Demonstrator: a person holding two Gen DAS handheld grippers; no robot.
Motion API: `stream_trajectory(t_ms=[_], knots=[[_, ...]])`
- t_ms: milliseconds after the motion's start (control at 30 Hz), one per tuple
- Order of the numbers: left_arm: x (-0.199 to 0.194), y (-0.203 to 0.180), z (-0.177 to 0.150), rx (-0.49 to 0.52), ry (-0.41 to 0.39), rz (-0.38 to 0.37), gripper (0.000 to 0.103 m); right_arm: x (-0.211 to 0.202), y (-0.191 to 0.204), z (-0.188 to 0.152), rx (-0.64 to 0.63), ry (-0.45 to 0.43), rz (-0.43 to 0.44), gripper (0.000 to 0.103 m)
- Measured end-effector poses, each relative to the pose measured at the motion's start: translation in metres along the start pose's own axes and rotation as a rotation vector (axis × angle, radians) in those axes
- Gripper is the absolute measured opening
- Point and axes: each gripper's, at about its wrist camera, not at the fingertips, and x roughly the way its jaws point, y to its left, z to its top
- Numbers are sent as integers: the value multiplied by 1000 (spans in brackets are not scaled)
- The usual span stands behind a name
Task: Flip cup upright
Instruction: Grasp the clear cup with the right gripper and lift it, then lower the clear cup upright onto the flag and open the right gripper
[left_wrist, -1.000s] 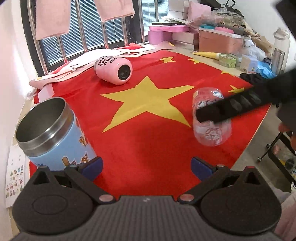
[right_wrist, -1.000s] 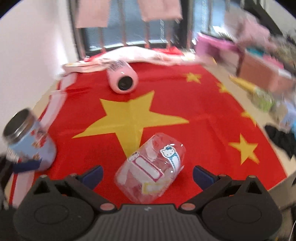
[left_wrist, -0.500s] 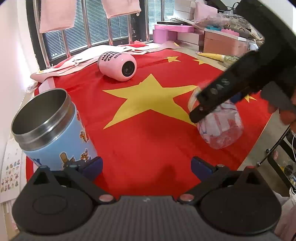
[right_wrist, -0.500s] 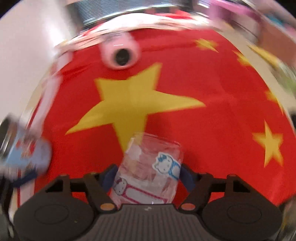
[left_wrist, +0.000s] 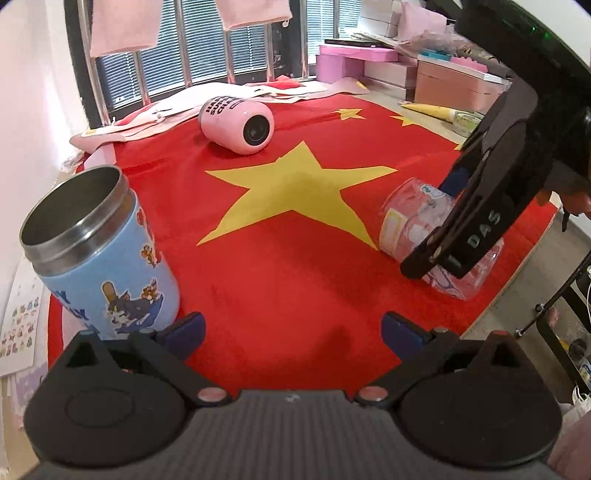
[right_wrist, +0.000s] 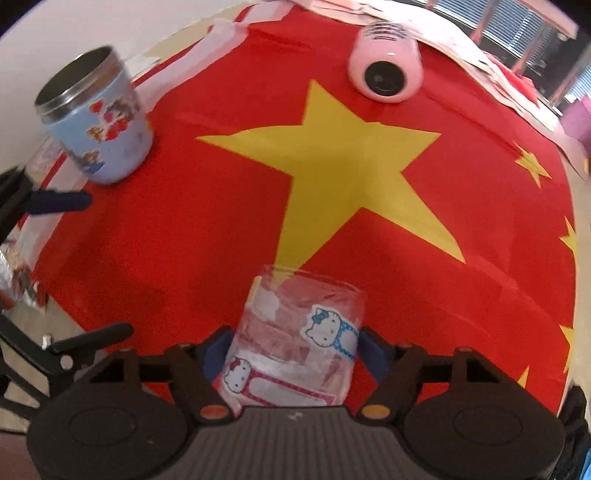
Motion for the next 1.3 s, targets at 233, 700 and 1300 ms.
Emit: stream_trajectory(t_ms=[233,700,1300], knots=[[-3,1,0,-5,-8,11,103,-14,-24,12,269,-49,4,102],[-7,-4,5,-59,-38,-14,103,-41,-31,-22,324,-269,15,61],[-11,-58,24,-117,-116,5,103,-5,-63,-140,264,-1105,-205,61]])
